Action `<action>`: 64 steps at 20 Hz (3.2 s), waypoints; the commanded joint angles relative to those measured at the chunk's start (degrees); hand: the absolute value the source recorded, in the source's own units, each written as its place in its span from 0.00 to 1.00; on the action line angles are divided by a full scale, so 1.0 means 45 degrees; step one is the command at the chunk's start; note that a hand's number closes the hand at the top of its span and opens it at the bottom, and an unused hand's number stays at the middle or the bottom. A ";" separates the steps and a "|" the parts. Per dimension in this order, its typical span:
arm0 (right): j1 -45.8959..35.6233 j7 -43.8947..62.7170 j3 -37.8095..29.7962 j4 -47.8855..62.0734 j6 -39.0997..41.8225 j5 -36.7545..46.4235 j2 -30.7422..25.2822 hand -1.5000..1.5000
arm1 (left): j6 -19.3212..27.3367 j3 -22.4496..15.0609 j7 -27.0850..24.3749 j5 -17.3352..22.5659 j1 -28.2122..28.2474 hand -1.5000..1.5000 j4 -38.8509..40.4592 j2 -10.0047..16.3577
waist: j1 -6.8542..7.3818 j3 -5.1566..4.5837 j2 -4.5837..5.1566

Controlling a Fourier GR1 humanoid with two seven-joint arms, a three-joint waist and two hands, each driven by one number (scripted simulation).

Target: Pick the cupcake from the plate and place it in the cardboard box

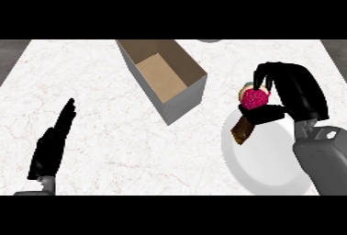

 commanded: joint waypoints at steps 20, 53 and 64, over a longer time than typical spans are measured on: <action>-0.8364 0.0046 -0.1153 0.7321 -0.0561 0.0135 0.4444 1.00 | -0.0467 0.0273 -0.0152 -0.0406 -0.0518 0.50 0.0287 -0.0380 | 0.0244 -0.0012 0.0096; -1.0182 -0.5928 -0.4820 1.5044 -0.7495 -0.6110 0.4718 0.00 | -0.0806 0.0271 -0.0121 -0.0527 -0.0650 0.50 0.0175 -0.0625 | 0.0638 0.0013 0.0307; -0.7980 -0.7207 -0.6509 1.3934 -0.6542 -0.7498 0.2013 0.00 | -0.0700 0.0664 -0.0091 -0.0629 0.0049 0.50 -0.0111 -0.0505 | 0.0036 0.0005 0.0034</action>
